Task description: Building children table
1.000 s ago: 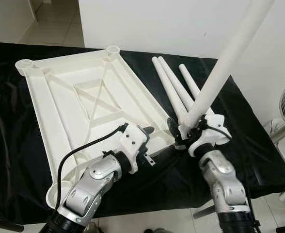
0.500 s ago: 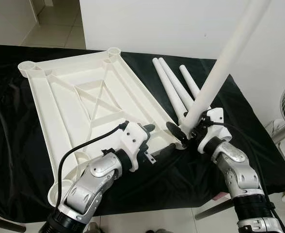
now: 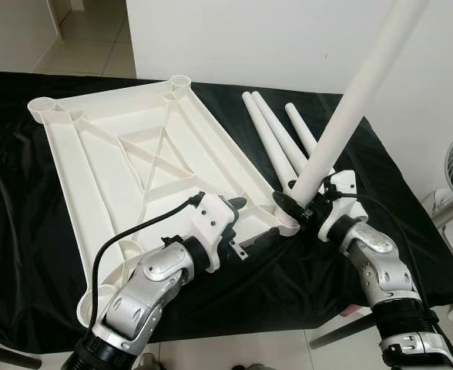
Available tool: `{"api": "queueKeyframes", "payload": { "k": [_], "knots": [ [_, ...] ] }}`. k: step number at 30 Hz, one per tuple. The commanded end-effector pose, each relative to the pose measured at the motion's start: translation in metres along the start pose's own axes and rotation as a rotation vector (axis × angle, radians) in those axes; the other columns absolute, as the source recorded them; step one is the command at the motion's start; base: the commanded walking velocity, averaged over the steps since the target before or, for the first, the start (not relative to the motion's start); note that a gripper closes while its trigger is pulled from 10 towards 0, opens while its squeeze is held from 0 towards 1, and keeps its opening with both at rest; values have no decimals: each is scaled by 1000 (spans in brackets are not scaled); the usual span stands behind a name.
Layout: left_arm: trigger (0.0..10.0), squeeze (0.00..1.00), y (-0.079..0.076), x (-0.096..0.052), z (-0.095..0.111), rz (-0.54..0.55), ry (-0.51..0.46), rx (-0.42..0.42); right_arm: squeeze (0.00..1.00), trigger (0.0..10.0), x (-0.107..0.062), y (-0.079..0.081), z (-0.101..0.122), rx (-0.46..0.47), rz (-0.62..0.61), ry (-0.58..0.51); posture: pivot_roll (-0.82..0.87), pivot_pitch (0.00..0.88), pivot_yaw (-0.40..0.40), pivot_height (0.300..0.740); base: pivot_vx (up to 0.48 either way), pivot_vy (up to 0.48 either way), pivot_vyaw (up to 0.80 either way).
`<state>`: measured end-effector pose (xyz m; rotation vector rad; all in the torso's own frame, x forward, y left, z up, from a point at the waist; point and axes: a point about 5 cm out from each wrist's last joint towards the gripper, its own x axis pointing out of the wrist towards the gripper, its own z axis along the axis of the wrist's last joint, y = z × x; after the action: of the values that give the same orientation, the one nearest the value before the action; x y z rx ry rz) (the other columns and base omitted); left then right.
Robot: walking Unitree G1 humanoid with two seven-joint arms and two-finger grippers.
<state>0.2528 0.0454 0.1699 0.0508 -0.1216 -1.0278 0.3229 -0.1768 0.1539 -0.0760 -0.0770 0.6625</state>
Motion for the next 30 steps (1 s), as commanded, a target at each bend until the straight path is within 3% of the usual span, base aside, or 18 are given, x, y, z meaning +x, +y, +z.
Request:
{"api": "queueKeyframes", "payload": {
  "k": [1, 5, 6, 12, 14, 19, 21, 26, 28, 30],
  "knots": [
    [10000, 0, -3, 1, 0, -46, 3, -2, 0, 0, 0, 1, -3, 10, 21, 6, 20, 90, -52, 740, 0, 0, 0],
    [10000, 0, -3, 2, 1, -46, -1, -5, 0, 0, -1, 4, -4, 18, 24, 3, 16, 91, -55, 740, 0, 0, 0],
    [10000, 0, -3, 3, 1, -46, -3, -6, 0, 10000, -1, 7, -5, 36, 1, 1, 16, 93, -57, 740, 0, 0, 0],
    [10000, 0, -4, 3, 1, -44, -6, -8, 0, 10000, -2, 12, -9, 53, -103, 12, 15, 95, -60, 740, 0, 0, 0],
    [10000, 0, -4, 3, 1, -43, -8, -11, 0, 10000, -1, 13, -13, 52, -209, 26, 13, 95, -60, 740, 0, 0, 0],
    [10000, 0, -5, 3, 1, -46, -9, -14, 0, 10000, 0, 16, -15, 71, -330, 23, 10, 93, -59, 740, 0, 0, 0],
    [10000, 0, -5, 3, 1, -46, -9, -14, 0, 10000, 0, 16, -15, 71, -330, 23, 10, 93, -59, 740, 0, 0, 0],
    [10000, 0, -6, 5, 1, -57, -11, -13, 0, 10000, 3, 25, -18, 125, -653, 40, 10, 84, -64, 740, 0, 0, 0],
    [10000, 0, -6, 5, 1, -57, -11, -13, 0, 10000, 3, 25, -18, 125, -653, 40, 10, 84, -64, 740, 0, 0, 0],
    [10000, 0, -7, 5, 1, -60, -13, -14, 0, 10000, 4, 33, -17, 147, -768, 36, 11, 81, -69, 740, 0, 0, 0]
  ]
}}
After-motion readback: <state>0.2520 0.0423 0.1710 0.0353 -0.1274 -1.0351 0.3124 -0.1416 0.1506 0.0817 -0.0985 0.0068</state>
